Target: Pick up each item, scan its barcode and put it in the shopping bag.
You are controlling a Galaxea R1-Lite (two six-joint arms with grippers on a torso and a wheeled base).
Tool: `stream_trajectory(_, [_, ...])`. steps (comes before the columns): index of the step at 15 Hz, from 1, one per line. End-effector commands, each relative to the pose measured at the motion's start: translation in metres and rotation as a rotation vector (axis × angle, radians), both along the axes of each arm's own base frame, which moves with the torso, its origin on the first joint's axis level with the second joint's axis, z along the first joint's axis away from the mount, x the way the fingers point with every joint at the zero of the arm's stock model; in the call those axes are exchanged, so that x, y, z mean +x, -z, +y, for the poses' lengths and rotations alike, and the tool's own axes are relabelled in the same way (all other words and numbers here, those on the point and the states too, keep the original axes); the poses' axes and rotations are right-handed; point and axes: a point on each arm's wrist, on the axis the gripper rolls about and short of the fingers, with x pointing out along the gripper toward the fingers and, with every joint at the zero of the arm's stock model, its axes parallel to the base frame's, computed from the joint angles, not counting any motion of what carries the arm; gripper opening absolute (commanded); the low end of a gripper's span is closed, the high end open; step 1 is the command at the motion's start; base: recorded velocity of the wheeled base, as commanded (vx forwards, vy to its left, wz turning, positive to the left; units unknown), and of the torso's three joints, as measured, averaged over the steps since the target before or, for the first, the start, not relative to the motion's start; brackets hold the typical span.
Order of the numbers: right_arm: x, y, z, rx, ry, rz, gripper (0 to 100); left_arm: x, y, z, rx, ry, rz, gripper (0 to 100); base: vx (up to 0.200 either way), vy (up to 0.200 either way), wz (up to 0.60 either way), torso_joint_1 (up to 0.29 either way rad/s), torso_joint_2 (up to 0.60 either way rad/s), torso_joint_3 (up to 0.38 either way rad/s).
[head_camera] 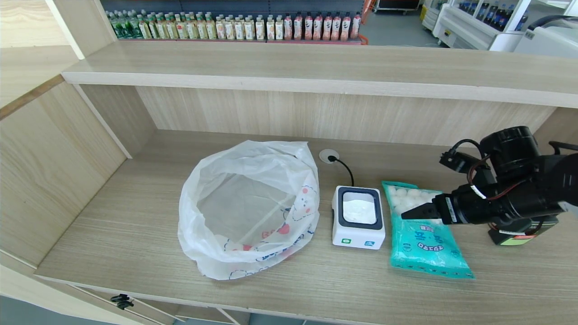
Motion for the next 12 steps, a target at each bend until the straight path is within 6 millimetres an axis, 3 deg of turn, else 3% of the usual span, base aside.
stream_trajectory(1, [0.017,0.013,0.006,-0.004,-0.014,0.033,100,0.0,0.0,0.0,0.0,0.0,0.002,100,0.0,0.0,0.0,0.0,0.0,0.0])
stream_trajectory(5, [0.035,0.014,0.012,-0.039,-0.059,0.023,100,0.0,0.0,0.0,0.0,0.0,0.0,100,0.0,0.0,0.0,0.0,0.0,0.0])
stream_trajectory(8, [0.032,0.015,0.009,-0.161,-0.052,0.082,100,0.0,0.0,0.0,0.0,0.0,0.002,100,0.0,0.0,0.0,0.0,0.0,0.0])
stream_trajectory(12, [0.029,0.015,0.008,-0.191,-0.054,0.103,100,0.0,0.0,0.0,0.0,0.0,0.002,100,0.0,0.0,0.0,0.0,0.0,0.0])
